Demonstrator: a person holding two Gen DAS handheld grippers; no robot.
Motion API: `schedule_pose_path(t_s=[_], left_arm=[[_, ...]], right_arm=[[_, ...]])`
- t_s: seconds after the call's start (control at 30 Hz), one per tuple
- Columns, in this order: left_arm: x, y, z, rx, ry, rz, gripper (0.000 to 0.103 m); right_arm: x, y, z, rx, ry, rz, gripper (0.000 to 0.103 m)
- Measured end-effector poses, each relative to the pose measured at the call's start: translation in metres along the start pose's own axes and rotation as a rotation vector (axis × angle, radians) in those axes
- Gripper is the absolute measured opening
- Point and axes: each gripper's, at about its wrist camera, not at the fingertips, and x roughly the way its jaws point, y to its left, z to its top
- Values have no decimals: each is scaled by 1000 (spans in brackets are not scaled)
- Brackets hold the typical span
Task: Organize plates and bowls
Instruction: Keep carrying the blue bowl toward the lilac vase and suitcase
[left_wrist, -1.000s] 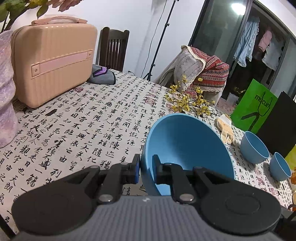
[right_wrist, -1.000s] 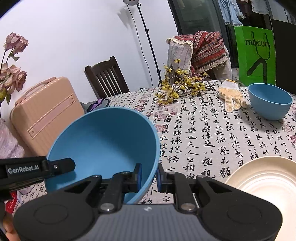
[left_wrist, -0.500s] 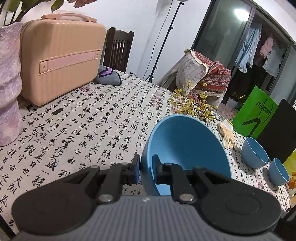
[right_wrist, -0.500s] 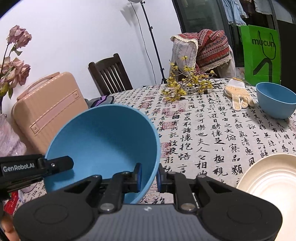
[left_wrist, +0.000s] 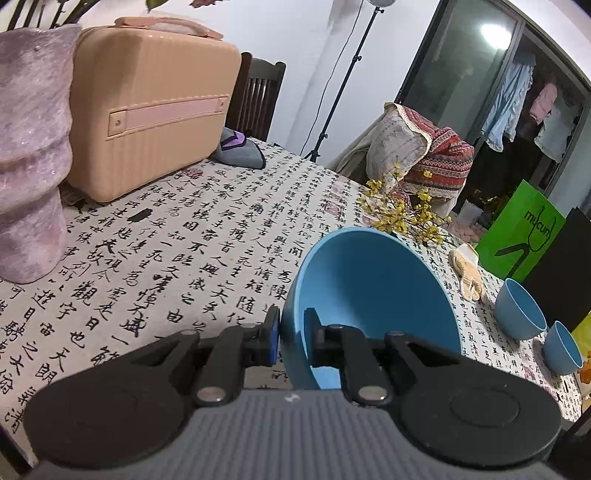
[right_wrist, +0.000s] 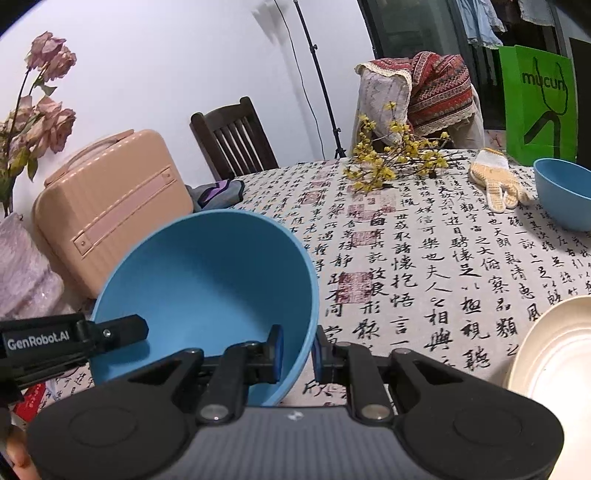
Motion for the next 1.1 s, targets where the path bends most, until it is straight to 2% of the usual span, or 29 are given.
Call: schedule_pose_path(t_s=[1.1], left_arm=[[-15, 51, -7, -54, -2, 58, 14]], right_arm=[[19, 46, -19, -46, 66, 38, 16]])
